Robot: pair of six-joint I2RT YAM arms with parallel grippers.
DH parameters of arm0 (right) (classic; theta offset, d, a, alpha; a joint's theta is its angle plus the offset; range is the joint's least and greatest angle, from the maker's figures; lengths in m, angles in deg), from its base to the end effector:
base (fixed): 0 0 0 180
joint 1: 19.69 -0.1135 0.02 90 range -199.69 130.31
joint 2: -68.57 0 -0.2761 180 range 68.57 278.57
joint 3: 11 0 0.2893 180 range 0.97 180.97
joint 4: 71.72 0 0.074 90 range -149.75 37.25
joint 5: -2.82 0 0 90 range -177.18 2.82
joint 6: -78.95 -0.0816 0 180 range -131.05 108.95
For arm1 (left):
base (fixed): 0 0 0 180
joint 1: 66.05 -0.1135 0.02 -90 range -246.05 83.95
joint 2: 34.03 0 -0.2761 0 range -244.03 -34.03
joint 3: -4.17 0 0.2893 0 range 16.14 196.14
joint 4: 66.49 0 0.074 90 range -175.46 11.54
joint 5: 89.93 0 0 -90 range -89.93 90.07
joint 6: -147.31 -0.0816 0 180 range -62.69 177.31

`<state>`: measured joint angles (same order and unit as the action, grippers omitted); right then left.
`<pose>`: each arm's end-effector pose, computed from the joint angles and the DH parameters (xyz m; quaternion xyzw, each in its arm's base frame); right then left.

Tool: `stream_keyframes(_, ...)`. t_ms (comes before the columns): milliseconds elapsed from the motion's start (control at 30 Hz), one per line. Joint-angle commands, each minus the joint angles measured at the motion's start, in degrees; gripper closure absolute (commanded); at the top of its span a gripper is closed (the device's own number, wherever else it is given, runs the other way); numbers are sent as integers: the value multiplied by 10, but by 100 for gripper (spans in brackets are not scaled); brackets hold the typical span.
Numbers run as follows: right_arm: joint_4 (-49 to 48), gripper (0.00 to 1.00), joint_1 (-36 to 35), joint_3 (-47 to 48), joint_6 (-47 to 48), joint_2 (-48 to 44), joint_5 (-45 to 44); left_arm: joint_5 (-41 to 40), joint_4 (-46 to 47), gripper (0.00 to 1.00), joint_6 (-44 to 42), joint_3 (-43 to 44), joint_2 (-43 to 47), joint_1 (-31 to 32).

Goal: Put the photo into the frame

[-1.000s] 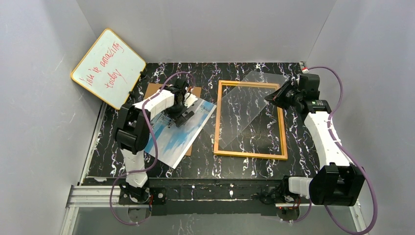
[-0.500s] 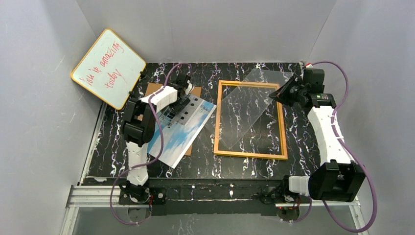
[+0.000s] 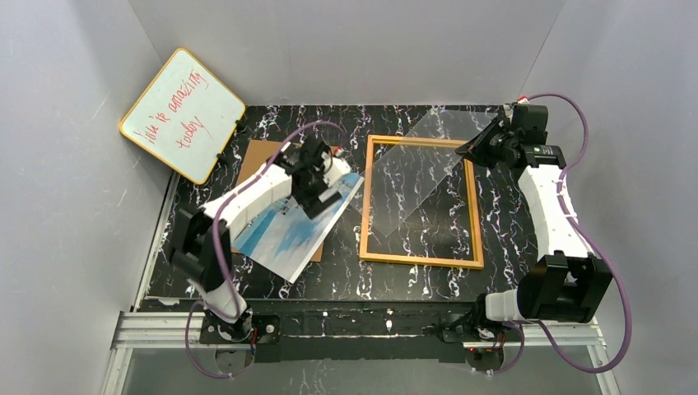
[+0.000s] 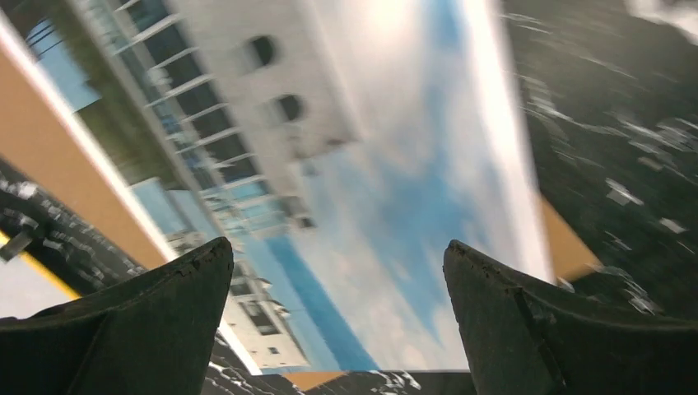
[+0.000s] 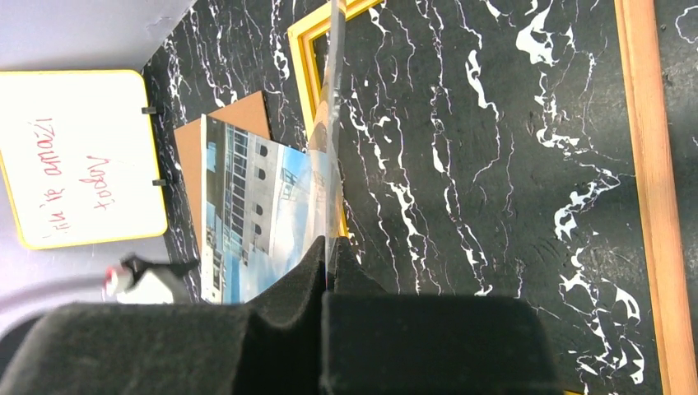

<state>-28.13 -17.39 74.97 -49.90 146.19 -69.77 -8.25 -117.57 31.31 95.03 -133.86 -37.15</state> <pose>0.3718 0.0095 0.3376 0.2433 0.8462 0.2702 0.3895 0.3823 -0.1975 0.2064 0.4275 0.8637 0.0635 0.2594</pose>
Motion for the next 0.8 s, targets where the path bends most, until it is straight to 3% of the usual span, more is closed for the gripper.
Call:
stream_keyframes(0,-24,99,9,44,1,11,-1,39,-14,2,-5,-114,84,63)
stream_keyframes(200,-6,99,18,54,13,8,-5,-13,75,2,49,-184,97,132)
stream_keyframes(533,16,99,30,58,27,-1,-2,-3,132,2,111,-165,33,149)
stream_keyframes(767,26,99,39,66,35,-4,2,-119,218,2,94,-200,5,149)
